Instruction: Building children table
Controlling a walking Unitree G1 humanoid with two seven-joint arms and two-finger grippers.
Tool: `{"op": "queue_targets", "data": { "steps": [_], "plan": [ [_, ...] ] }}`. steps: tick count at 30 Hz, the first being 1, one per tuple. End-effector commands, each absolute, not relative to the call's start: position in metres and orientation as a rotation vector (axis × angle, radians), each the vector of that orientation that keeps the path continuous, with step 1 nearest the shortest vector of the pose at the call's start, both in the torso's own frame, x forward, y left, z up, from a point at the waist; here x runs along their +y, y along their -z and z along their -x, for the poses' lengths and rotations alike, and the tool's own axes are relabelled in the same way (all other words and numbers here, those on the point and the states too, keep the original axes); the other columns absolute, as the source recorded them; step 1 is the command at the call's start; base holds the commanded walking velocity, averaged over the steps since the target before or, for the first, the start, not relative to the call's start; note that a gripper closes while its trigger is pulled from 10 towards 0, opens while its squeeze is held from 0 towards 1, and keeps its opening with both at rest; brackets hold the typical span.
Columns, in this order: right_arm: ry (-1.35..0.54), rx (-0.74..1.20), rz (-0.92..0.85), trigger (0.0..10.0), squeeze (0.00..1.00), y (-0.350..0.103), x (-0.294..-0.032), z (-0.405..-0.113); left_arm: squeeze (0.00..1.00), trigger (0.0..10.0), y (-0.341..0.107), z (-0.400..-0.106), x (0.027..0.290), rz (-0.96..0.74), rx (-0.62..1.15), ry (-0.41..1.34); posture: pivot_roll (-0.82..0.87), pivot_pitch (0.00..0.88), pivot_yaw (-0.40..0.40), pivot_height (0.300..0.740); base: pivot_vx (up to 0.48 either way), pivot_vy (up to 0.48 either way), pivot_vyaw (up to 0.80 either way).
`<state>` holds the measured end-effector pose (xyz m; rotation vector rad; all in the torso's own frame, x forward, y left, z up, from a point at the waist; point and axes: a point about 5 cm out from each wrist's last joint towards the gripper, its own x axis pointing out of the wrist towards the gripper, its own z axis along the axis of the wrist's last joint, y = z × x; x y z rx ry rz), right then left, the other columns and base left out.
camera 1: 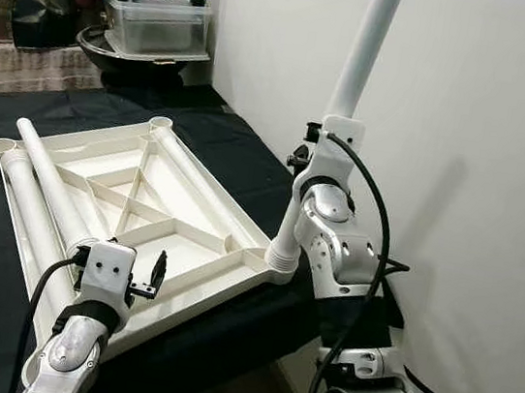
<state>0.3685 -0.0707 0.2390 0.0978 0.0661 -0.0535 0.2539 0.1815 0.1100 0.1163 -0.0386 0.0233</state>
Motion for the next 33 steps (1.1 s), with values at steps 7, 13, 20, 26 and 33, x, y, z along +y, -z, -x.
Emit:
{"op": "queue_targets", "data": {
  "steps": [7,13,20,26,33],
  "plan": [
    [0.008,0.223,-0.127,10.0,0.73,-0.214,-0.069,-0.365,0.0,10.0,-0.106,-0.254,0.181,-0.132,-0.026,-0.015,-0.01,0.0,-0.067,0.74,0.0,0.0,0.0],
    [-0.01,0.198,-0.145,10.0,1.0,-0.223,-0.069,-0.362,0.0,10.0,-0.106,-0.254,0.181,-0.134,-0.026,-0.012,-0.01,0.0,-0.064,0.74,0.0,0.0,0.0],
    [-0.051,0.115,-0.145,10.0,1.0,-0.246,-0.079,-0.357,0.0,10.0,-0.106,-0.254,0.181,-0.131,-0.026,-0.011,-0.01,0.0,-0.055,0.74,0.0,0.0,0.0],
    [-0.131,0.038,-0.1,10.0,1.0,-0.268,-0.1,-0.355,0.0,10.0,-0.106,-0.255,0.182,-0.131,-0.027,-0.007,-0.01,0.0,-0.049,0.74,0.0,0.0,0.0],
    [-0.248,-0.006,-0.029,10.0,0.0,-0.282,-0.118,-0.357,0.0,10.0,-0.107,-0.256,0.182,-0.132,-0.03,-0.006,-0.01,0.0,-0.049,0.74,0.0,0.0,0.0]
  ]
}}
